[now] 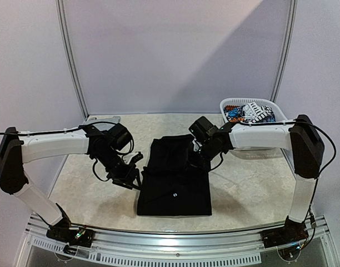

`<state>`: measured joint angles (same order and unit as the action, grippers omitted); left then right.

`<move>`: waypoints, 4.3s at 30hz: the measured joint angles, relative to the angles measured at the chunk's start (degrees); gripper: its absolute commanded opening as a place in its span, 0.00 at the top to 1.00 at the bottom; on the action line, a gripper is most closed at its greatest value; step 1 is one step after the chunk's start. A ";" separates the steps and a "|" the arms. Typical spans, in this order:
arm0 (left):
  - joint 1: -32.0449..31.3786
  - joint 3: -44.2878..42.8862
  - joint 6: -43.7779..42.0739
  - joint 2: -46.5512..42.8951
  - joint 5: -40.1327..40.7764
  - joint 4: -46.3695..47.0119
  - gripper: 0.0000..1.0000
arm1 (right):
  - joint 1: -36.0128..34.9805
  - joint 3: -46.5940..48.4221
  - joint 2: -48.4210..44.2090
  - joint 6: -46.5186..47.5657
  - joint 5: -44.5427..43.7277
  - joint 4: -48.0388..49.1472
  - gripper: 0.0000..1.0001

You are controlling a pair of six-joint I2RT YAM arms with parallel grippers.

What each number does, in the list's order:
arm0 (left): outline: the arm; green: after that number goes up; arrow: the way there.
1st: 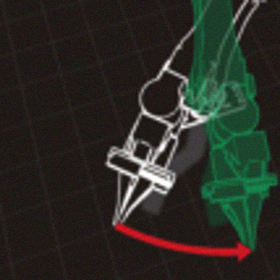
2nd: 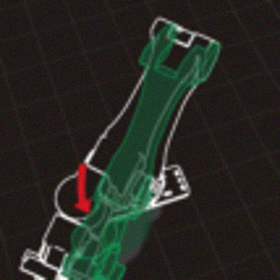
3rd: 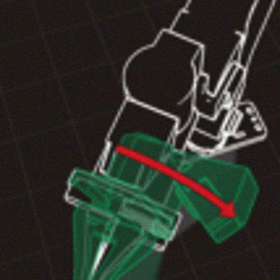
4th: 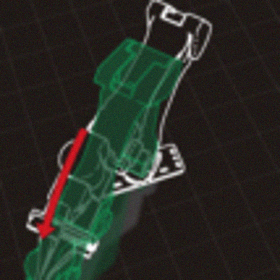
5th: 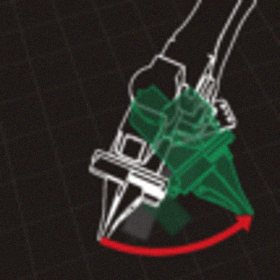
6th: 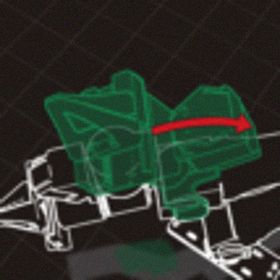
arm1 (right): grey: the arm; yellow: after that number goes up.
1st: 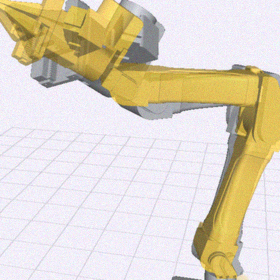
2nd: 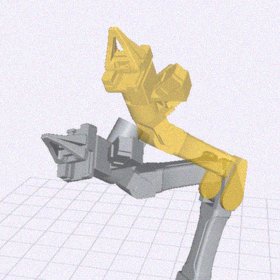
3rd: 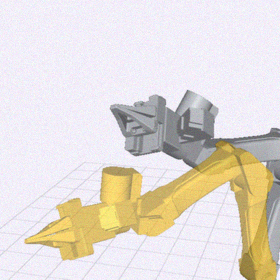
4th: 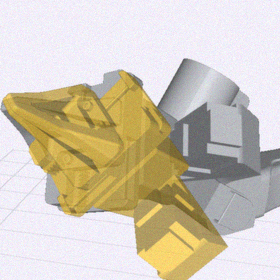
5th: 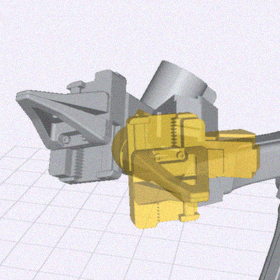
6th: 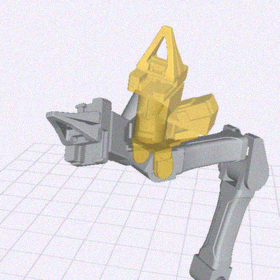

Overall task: Fold and stack the mixed laundry pile
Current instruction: Smooth out the 2/3-rectangle-folded shirt at the center of the board.

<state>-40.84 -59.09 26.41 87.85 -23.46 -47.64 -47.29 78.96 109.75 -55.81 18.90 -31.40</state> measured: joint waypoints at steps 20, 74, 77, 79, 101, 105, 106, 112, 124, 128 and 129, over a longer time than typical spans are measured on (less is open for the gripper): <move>-3.50 0.42 1.51 1.53 0.37 3.58 0.54 | 6.93 14.91 6.95 1.03 2.62 -3.02 0.54; -4.87 -18.32 7.21 16.98 -0.76 7.19 1.00 | 6.91 -11.91 -16.83 1.16 -1.07 -4.79 0.55; -4.87 -23.54 8.31 19.91 -1.01 5.31 0.97 | 6.86 -12.50 -17.66 0.63 -1.46 -4.76 0.55; -4.79 -25.46 9.53 21.53 -1.55 4.81 0.96 | 6.84 -13.16 -18.47 0.42 -1.70 -4.57 0.55; 6.88 -28.24 30.40 26.86 -8.17 11.41 0.68 | 4.13 -18.53 -22.05 -4.17 -3.85 -1.70 0.55; 8.22 -27.85 30.58 24.85 -7.50 12.87 0.54 | 3.04 -16.87 -21.22 -4.13 -4.50 -1.81 0.55; 8.31 -27.85 29.77 23.69 -6.99 12.72 0.51 | 2.71 -16.20 -20.85 -4.09 -4.79 -1.88 0.55; 8.37 -27.04 18.84 13.42 -1.57 8.22 0.53 | -2.34 -8.39 -17.75 -0.63 -5.92 -2.19 0.60; 5.33 -4.09 2.45 -3.76 3.32 2.08 0.58 | -7.23 9.31 2.58 4.94 1.64 2.93 0.79; 4.98 -1.18 -0.04 -8.94 4.04 -0.50 0.56 | -6.73 15.28 9.70 7.21 3.52 1.99 0.81; 4.87 -1.16 -0.61 -10.21 4.33 -1.01 0.56 | -6.36 15.69 10.80 7.93 4.20 1.90 0.81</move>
<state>-35.97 -60.25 25.80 77.65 -19.14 -48.64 -53.65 94.65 120.55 -47.88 23.09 -29.50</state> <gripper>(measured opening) 0.425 0.205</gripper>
